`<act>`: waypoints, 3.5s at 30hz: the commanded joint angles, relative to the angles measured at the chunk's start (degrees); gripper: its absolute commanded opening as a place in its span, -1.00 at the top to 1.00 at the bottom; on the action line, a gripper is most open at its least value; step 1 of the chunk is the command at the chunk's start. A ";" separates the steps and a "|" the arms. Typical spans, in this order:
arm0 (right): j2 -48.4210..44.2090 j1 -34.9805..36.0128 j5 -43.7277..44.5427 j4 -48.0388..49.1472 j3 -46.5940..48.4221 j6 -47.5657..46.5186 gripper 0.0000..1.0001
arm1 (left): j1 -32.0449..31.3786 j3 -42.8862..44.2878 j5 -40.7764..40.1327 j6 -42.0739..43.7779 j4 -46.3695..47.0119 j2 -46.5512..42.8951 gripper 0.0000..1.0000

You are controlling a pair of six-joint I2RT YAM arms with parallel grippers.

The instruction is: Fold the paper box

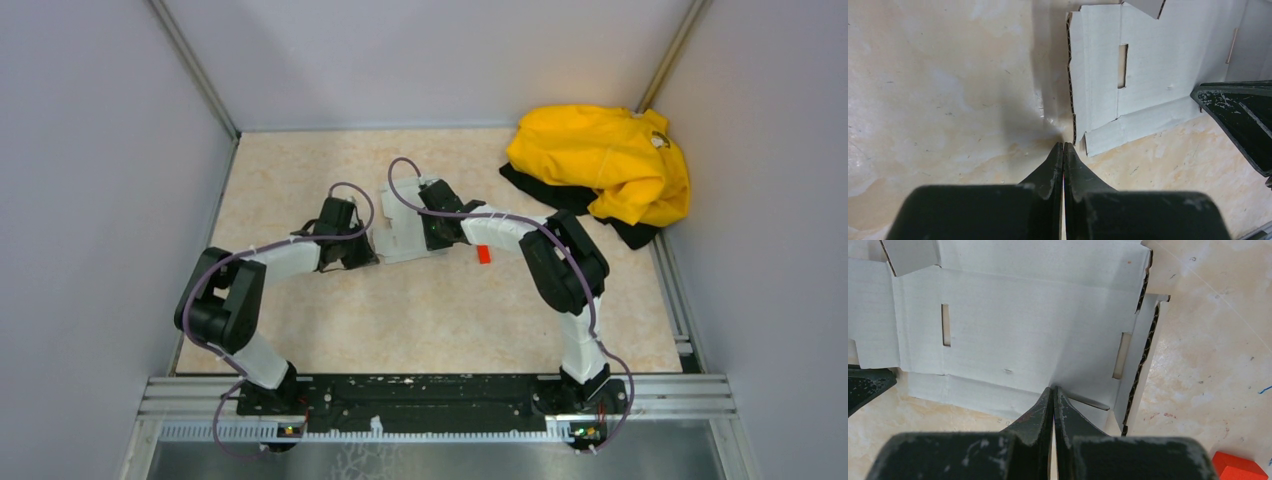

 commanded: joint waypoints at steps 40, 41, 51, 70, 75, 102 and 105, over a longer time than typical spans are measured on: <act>7.58 0.09 1.96 -3.90 -4.77 -0.18 1.00 | -6.13 5.87 -3.62 -6.22 -0.44 -1.26 0.96; 7.60 0.08 1.84 -3.80 -4.75 -0.18 1.00 | -6.24 5.98 -3.67 -6.30 -0.43 -1.25 0.96; 7.74 0.08 1.74 -3.66 -4.97 0.00 1.00 | -6.64 7.18 -3.36 -6.93 -0.74 -1.53 0.95; 8.02 0.11 1.50 -2.90 -6.08 0.17 1.00 | -9.68 12.45 -3.77 -7.33 -0.99 4.71 0.98; 8.14 0.11 1.48 -2.90 -6.39 -0.08 1.00 | -9.53 12.29 -8.65 -3.81 -5.36 -0.23 0.74; 8.34 0.11 0.28 -2.19 -6.83 -0.35 1.00 | -5.58 -24.99 1.33 -8.10 37.50 -17.01 0.22; 8.44 0.07 0.26 -2.19 -6.67 -0.27 1.00 | -5.63 -25.30 -2.08 -9.62 37.08 -15.95 0.21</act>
